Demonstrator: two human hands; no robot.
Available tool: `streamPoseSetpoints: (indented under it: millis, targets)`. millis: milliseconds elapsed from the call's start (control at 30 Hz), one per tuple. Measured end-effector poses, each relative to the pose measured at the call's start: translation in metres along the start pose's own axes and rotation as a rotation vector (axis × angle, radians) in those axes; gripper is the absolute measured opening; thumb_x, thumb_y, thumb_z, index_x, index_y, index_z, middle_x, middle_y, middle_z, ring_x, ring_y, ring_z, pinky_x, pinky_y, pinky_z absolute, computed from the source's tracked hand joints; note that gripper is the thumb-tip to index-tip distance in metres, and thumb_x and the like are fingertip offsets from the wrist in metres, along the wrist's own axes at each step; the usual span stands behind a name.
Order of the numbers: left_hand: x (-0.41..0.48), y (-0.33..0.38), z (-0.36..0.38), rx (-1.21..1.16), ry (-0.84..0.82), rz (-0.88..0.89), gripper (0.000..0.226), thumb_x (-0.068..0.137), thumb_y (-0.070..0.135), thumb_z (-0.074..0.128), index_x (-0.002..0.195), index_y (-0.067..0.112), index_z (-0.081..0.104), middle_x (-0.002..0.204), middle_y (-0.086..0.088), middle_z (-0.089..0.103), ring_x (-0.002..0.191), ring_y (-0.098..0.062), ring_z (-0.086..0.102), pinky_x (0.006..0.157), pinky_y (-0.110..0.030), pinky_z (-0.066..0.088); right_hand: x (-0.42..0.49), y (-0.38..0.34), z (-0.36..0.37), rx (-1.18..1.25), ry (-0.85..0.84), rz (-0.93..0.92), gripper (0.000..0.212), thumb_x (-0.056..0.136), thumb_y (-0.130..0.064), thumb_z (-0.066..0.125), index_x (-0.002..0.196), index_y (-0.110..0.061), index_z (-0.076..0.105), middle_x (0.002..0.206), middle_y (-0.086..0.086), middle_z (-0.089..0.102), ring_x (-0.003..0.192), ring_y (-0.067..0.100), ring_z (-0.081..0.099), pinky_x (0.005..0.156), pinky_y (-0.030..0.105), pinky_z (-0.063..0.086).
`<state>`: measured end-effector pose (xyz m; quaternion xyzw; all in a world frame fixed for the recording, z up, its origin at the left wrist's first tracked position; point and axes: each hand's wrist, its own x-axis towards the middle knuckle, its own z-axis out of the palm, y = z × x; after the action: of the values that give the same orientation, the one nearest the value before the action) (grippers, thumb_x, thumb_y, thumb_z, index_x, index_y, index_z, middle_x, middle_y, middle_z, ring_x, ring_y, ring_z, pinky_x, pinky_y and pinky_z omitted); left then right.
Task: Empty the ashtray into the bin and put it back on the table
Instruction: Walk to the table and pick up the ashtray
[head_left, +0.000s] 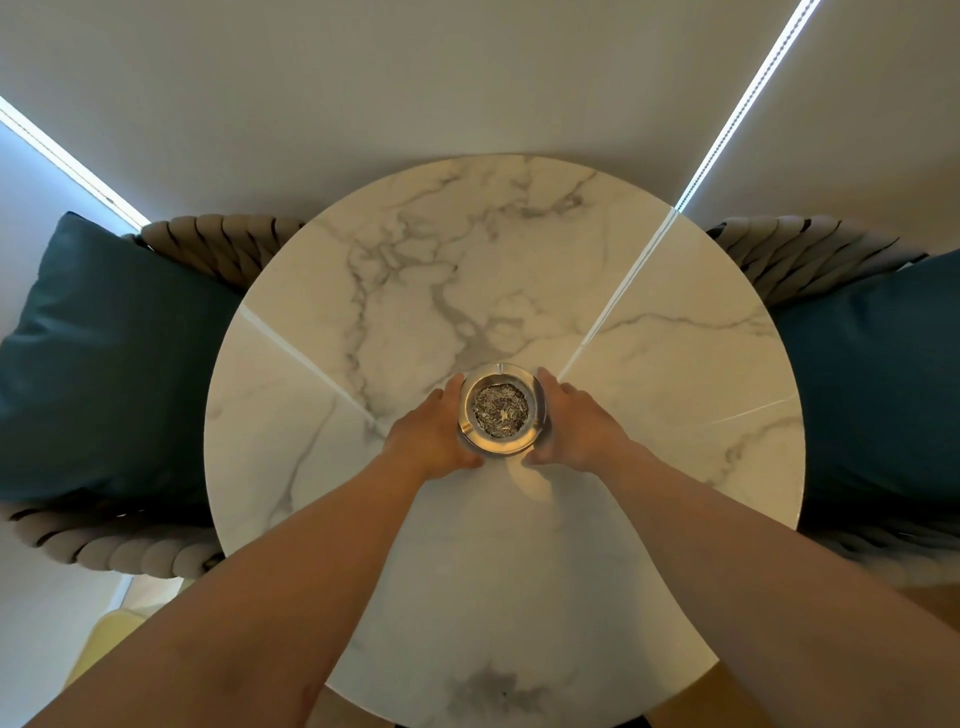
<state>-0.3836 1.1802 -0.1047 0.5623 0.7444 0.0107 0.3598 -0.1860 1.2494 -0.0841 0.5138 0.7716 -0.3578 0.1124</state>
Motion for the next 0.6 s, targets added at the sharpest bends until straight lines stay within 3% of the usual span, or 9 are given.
streamPoseSetpoints:
  millis: [333, 600]
  targets:
    - [0.008, 0.009, -0.002, -0.001, -0.001, -0.006, 0.11, 0.055, 0.043, 0.086, 0.144, 0.031, 0.022, 0.132, 0.001, 0.053, 0.118, -0.027, 0.056, 0.091, -0.048, 0.05, 0.011, -0.001, 0.001, 0.001, -0.003, -0.008, 0.127, 0.061, -0.034, 0.091, 0.156, -0.016, 0.008, 0.136, 0.015, 0.048, 0.127, 0.034, 0.046, 0.101, 0.047, 0.045]
    - [0.007, 0.008, 0.003, 0.028, 0.014, -0.028, 0.113, 0.059, 0.051, 0.083, 0.148, 0.026, 0.019, 0.139, 0.0, 0.049, 0.122, -0.027, 0.054, 0.091, -0.045, 0.049, 0.013, -0.002, 0.005, -0.002, -0.007, -0.007, 0.118, 0.063, -0.032, 0.089, 0.153, -0.018, 0.014, 0.13, 0.015, 0.049, 0.122, 0.034, 0.049, 0.097, 0.046, 0.048]
